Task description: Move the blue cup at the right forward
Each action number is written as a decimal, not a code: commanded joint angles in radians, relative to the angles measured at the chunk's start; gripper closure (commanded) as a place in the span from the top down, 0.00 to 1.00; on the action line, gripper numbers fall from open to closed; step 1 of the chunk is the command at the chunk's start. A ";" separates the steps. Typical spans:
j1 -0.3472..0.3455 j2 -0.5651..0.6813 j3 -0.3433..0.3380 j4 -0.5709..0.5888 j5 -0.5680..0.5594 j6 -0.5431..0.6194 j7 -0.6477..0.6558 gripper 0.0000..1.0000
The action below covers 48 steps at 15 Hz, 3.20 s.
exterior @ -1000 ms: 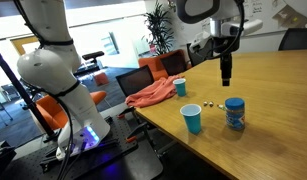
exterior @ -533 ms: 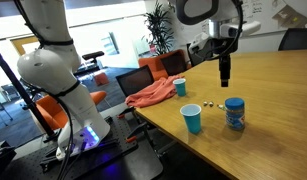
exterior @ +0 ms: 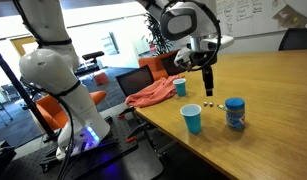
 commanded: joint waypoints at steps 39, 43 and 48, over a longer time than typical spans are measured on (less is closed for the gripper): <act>0.185 0.204 0.017 -0.067 0.039 0.309 0.060 0.02; 0.224 0.127 0.004 -0.048 0.018 0.276 0.120 0.01; 0.307 0.159 -0.008 0.105 -0.024 0.247 0.238 0.01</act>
